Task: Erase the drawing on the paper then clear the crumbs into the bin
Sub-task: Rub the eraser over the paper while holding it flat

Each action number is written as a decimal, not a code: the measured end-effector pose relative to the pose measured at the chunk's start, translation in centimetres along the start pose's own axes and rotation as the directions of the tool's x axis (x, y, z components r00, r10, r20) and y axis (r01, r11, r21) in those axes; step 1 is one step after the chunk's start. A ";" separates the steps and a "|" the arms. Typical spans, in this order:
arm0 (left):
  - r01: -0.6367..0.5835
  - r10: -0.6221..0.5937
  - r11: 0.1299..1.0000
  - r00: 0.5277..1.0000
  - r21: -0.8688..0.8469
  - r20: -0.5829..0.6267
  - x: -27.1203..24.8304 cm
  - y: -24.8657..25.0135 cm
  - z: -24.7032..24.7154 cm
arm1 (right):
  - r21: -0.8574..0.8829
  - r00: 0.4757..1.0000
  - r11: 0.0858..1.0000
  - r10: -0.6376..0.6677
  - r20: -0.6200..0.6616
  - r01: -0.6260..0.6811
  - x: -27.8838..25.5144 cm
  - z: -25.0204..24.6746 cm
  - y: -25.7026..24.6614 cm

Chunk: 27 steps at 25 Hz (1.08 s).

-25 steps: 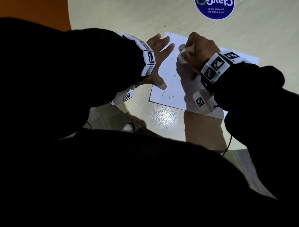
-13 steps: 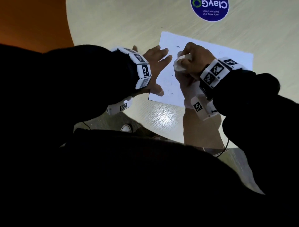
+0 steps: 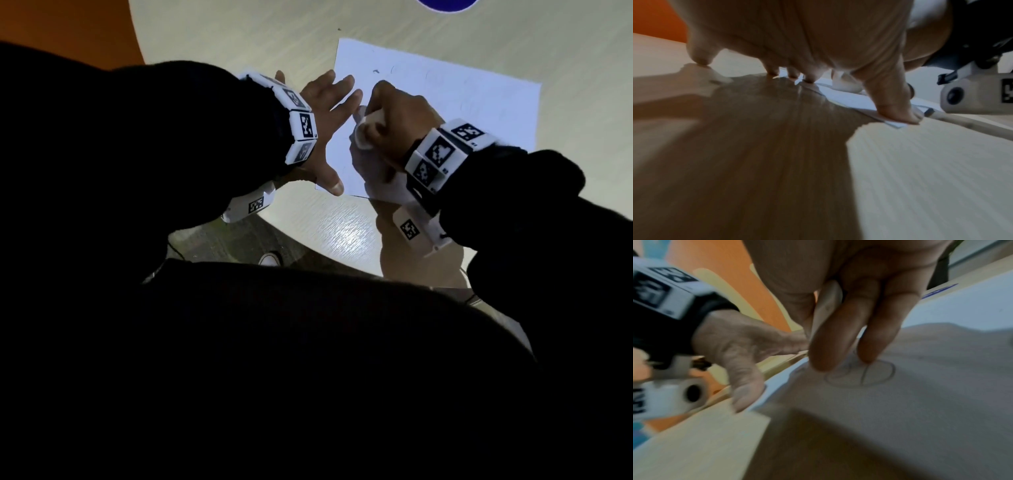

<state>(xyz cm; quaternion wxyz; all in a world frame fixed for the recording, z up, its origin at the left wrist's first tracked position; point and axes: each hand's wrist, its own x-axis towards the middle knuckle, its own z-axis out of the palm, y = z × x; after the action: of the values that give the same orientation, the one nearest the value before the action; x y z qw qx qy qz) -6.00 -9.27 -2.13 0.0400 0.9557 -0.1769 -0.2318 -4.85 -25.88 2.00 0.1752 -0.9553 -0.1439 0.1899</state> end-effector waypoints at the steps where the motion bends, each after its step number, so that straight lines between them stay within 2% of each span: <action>1: 0.006 -0.006 1.000 1.000 0.007 0.003 0.1 0.0 0.0 | -0.047 0.997 0.998 -0.048 0.055 0.051 -0.2 0.1 -0.1; 3: 0.013 -0.013 1.000 1.000 0.021 0.008 0.2 -0.1 0.1 | -0.093 0.987 0.989 -0.101 0.124 0.113 -0.5 0.1 -0.2; 6: 0.003 -0.002 0.999 1.000 0.034 -0.015 0.3 -0.3 0.5 | -0.007 1.000 1.000 -0.010 0.009 0.011 0.6 -0.2 0.0; 7: -0.002 0.002 0.999 1.000 0.035 -0.021 0.4 -0.4 0.6 | -0.011 1.000 1.000 -0.016 -0.010 0.016 0.7 -0.2 -0.1; 10: -0.001 0.002 1.000 1.000 0.028 -0.028 0.5 -0.5 0.5 | -0.041 0.985 0.991 -0.120 0.127 0.127 0.2 0.1 -0.2; 11: -0.002 0.003 1.000 1.000 0.025 -0.031 0.6 -0.5 0.5 | -0.039 0.982 0.992 -0.113 0.150 0.120 0.1 0.1 -0.1; 16: 0.010 -0.008 1.000 0.997 0.022 -0.079 0.9 -0.7 1.3 | -0.001 0.998 0.999 0.035 0.056 -0.035 1.4 -0.4 0.6; 19: 0.034 -0.034 0.999 0.994 0.003 -0.105 1.0 -0.6 1.2 | -0.035 0.994 0.998 0.047 0.095 -0.044 1.1 -0.3 0.9; 23: 0.014 -0.010 0.999 0.997 0.051 -0.079 1.4 -1.1 1.1 | -0.061 0.986 0.998 0.021 0.168 -0.011 0.7 -0.7 0.6; 27: 0.014 -0.009 0.998 0.998 0.067 -0.061 1.4 -1.1 1.2 | -0.085 0.998 0.995 0.052 0.031 -0.050 1.1 -0.9 0.0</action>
<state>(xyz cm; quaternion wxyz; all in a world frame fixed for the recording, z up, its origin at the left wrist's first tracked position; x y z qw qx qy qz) -5.01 -8.71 -4.00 0.0116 0.9641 -0.1779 -0.1967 -3.52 -25.79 2.48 0.1276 -0.9618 -0.1302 0.2042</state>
